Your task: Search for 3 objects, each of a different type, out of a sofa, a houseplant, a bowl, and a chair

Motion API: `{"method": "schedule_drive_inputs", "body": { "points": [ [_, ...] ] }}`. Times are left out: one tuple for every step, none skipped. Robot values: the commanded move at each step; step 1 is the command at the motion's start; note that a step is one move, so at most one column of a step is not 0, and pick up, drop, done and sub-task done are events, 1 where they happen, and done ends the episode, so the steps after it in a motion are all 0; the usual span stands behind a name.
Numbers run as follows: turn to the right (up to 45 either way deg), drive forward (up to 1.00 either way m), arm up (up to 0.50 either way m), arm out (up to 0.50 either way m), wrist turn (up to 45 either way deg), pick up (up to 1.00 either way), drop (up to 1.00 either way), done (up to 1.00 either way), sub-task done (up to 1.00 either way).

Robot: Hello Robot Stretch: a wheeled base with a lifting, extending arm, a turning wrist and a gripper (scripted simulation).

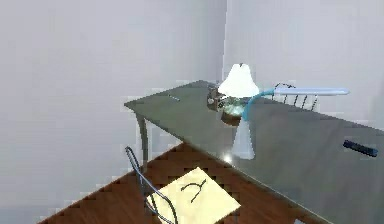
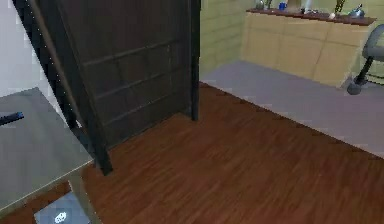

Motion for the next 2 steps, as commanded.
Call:
{"method": "schedule_drive_inputs", "body": {
  "points": [
    [-45.0, 0.00, 0.00, 0.00, 0.0, 0.00, 0.00, 0.00, 0.00],
    [-24.0, 0.00, 0.00, 0.00, 0.0, 0.00, 0.00, 0.00, 0.00]
  ]
}}
